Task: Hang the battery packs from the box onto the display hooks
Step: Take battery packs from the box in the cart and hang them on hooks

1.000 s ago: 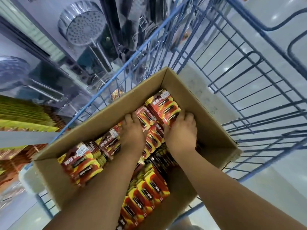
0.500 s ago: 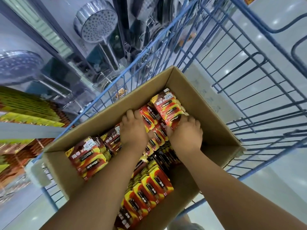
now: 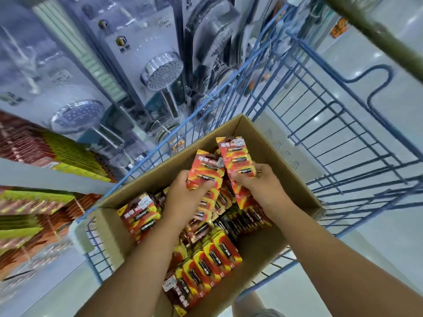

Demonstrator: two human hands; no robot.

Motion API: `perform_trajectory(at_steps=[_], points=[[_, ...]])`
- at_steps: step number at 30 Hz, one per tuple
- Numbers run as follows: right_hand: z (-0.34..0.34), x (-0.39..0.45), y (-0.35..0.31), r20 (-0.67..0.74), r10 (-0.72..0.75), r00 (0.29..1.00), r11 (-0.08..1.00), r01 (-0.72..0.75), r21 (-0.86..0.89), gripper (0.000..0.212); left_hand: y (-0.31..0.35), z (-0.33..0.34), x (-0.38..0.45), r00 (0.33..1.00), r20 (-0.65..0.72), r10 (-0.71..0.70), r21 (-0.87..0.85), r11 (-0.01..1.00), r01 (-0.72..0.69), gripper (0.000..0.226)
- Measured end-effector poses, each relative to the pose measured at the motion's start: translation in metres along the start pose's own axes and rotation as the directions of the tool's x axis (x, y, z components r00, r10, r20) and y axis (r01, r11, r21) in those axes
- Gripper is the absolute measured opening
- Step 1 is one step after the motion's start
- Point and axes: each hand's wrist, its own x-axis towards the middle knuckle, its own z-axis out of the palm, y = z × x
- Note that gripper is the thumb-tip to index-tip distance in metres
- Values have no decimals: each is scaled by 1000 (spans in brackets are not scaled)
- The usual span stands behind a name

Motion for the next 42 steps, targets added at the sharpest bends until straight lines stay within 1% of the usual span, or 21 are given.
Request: perform_trajectory(at_steps=[2,4,7,12,15,16,18,19,21,23,25,26,28,29,30,31,33,35,36,39,42], points=[[-3,-15,-7,53,-26,998,996,22,90,56,4,-14,-15,1000,13,8,-103,995,-6,14],[-3,-34,-17,112,-77,991,983,57,174,45,10,-31,-35,999,-5,35,-173,984,-35,10],[3,-69,-43,208,-191,959,972,155,174,37,21,-65,-69,994,-87,68,-256,963,-88,10],[37,-129,-106,416,-302,858,950,231,213,35,47,-143,-128,948,-300,108,-414,880,-231,18],[75,-169,-147,521,-368,770,929,288,230,35,59,-197,-172,919,-375,122,-484,820,-307,34],[90,-182,-159,545,-382,746,924,299,238,36,61,-214,-187,908,-399,125,-497,803,-329,33],[120,-212,-182,605,-411,682,911,320,258,39,66,-246,-218,855,-506,116,-483,783,-392,23],[136,-226,-191,634,-428,644,903,330,274,41,67,-261,-232,818,-564,117,-468,770,-433,22],[166,-254,-204,664,-456,593,886,372,277,36,70,-286,-258,746,-656,110,-436,752,-494,19],[193,-276,-213,687,-491,536,859,430,278,30,66,-312,-278,695,-714,82,-426,737,-525,15],[217,-297,-219,683,-527,505,828,487,278,27,63,-336,-295,657,-751,66,-418,723,-550,16],[227,-308,-223,675,-544,499,813,511,278,34,63,-348,-302,642,-764,61,-412,720,-558,23],[245,-323,-230,658,-572,489,792,538,288,70,64,-368,-314,627,-776,69,-410,700,-585,36],[252,-330,-234,652,-580,487,791,530,307,82,67,-378,-319,614,-786,78,-406,685,-606,32],[258,-335,-240,642,-593,486,786,522,331,84,71,-387,-322,601,-795,85,-402,668,-626,25],[261,-345,-247,630,-609,482,777,522,352,76,75,-395,-325,588,-803,98,-396,649,-650,19],[267,-355,-262,586,-653,480,748,531,398,47,86,-407,-330,570,-810,140,-377,619,-688,16],[271,-361,-278,548,-681,486,728,527,438,24,96,-420,-330,556,-815,160,-363,607,-707,19],[273,-365,-286,532,-695,484,716,531,453,17,101,-426,-330,556,-815,165,-362,604,-710,24],[276,-377,-305,496,-717,490,696,543,470,13,111,-440,-325,555,-812,181,-342,624,-703,37],[279,-378,-317,458,-726,514,688,537,488,13,121,-451,-318,541,-816,206,-314,627,-713,26]])
